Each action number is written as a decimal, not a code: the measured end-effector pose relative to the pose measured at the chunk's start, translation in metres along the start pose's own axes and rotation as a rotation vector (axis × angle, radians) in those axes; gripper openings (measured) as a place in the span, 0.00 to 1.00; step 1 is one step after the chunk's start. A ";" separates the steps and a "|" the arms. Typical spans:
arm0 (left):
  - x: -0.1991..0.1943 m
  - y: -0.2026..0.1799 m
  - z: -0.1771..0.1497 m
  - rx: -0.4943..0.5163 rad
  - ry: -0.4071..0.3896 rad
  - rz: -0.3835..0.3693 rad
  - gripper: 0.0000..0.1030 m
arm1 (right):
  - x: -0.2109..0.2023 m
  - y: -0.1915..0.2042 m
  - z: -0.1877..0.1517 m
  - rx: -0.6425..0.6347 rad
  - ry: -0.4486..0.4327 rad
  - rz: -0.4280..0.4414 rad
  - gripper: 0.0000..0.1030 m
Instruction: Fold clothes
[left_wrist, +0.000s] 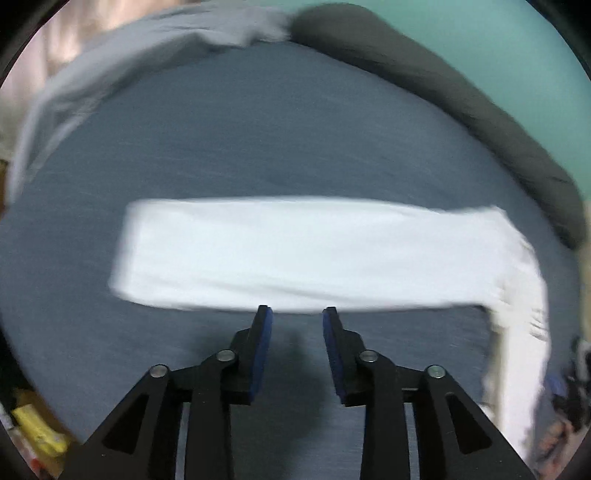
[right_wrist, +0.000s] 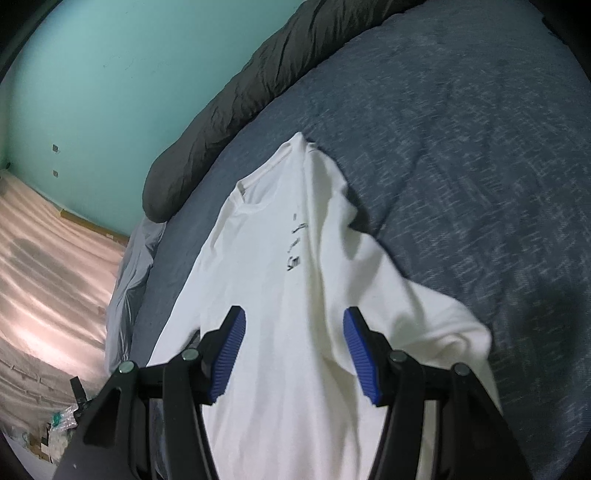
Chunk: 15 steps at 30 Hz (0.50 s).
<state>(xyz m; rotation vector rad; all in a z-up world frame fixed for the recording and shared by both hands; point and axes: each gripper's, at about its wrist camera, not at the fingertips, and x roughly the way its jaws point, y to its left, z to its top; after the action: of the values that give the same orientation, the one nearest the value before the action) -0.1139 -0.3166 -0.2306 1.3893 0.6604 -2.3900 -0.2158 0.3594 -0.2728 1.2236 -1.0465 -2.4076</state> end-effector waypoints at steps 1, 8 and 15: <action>0.007 -0.021 -0.005 0.018 0.014 -0.035 0.32 | -0.002 -0.002 0.000 0.001 0.000 -0.002 0.55; 0.072 -0.154 -0.049 0.153 0.098 -0.229 0.32 | -0.019 -0.021 0.002 0.016 -0.008 -0.013 0.55; 0.100 -0.237 -0.097 0.181 0.168 -0.344 0.32 | -0.034 -0.040 0.005 0.008 -0.011 -0.052 0.55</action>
<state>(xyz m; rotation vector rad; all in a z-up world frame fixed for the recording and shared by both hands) -0.2028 -0.0664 -0.3029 1.6849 0.7998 -2.6730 -0.1952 0.4077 -0.2782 1.2563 -1.0408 -2.4546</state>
